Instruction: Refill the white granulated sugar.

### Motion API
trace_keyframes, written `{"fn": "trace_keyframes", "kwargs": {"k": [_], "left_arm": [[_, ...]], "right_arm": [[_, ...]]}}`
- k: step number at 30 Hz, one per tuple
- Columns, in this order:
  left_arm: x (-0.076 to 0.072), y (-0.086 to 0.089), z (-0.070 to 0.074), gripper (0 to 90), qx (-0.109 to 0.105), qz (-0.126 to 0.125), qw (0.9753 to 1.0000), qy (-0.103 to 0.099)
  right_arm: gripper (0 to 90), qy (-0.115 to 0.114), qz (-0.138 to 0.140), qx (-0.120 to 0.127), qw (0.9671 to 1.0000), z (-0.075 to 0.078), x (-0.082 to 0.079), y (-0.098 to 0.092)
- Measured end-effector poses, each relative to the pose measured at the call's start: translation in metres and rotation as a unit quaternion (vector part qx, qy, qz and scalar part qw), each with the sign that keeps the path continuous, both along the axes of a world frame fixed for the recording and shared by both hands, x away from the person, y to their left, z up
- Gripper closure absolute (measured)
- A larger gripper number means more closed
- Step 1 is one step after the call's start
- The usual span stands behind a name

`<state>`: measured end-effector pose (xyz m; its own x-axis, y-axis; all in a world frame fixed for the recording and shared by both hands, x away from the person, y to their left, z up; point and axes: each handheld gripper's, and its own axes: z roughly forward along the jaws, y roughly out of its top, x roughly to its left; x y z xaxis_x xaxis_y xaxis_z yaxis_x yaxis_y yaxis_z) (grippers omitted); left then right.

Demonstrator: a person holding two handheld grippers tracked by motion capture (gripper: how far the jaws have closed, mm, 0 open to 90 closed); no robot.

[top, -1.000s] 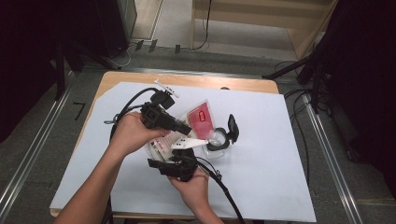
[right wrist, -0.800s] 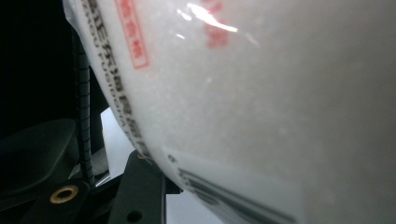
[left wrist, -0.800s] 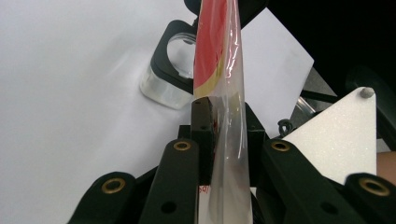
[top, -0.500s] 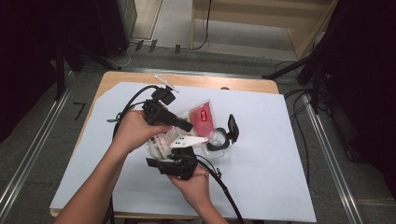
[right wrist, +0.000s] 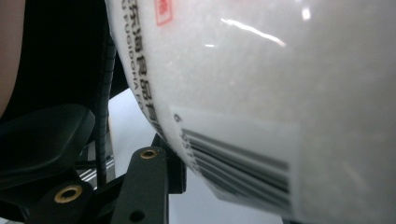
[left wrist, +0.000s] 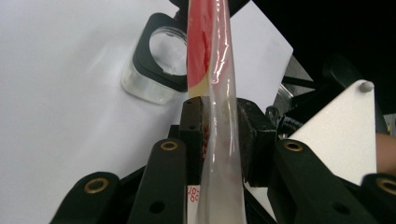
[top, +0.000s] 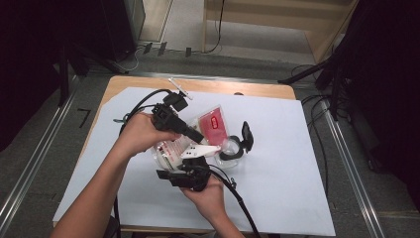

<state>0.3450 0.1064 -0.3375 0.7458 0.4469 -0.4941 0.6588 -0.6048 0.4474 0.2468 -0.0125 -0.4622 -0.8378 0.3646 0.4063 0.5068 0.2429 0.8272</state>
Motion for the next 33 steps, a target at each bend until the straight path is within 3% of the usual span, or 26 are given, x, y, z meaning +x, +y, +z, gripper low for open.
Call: {"fn": "trace_keyframes", "kwargs": {"k": [7,9,10,15,17,22,23,30,33], "left_arm": [[0.003,-0.001,0.002,73.6,0.028,-0.033,0.9991,-0.001],[0.004,0.000,0.002,73.3,0.028,-0.036,0.9989,-0.002],[0.005,0.000,0.002,72.8,0.027,-0.050,0.9984,0.001],[0.004,-0.002,0.000,73.0,0.023,-0.076,0.9966,-0.023],[0.004,-0.005,-0.002,72.6,0.022,-0.083,0.9961,-0.024],[0.007,-0.006,-0.006,75.5,0.011,-0.053,0.9985,-0.001],[0.008,-0.006,-0.008,76.4,0.012,-0.034,0.9993,0.008],[0.007,-0.008,-0.006,79.3,0.018,0.014,0.9997,0.013],[0.008,-0.009,-0.006,80.0,0.023,0.037,0.9988,0.019]], "right_arm": [[64.7,-0.001,0.011,-0.005,0.9999,-0.001,0.000,-0.001],[64.7,-0.001,0.014,-0.003,0.9999,0.000,0.000,-0.001],[64.8,-0.002,0.016,-0.002,0.9999,0.000,0.000,-0.001],[64.9,-0.002,0.020,0.006,0.9998,0.002,0.000,-0.004],[65.0,-0.002,0.020,0.011,0.9997,0.003,0.000,-0.004],[64.9,-0.003,0.015,0.011,0.9998,0.006,0.000,-0.005],[64.5,0.000,0.011,0.011,0.9999,0.006,0.000,-0.005],[60.8,0.000,-0.007,0.002,1.0000,0.007,0.000,-0.002],[56.9,-0.008,-0.029,-0.012,0.9995,0.010,-0.002,0.002]]}}
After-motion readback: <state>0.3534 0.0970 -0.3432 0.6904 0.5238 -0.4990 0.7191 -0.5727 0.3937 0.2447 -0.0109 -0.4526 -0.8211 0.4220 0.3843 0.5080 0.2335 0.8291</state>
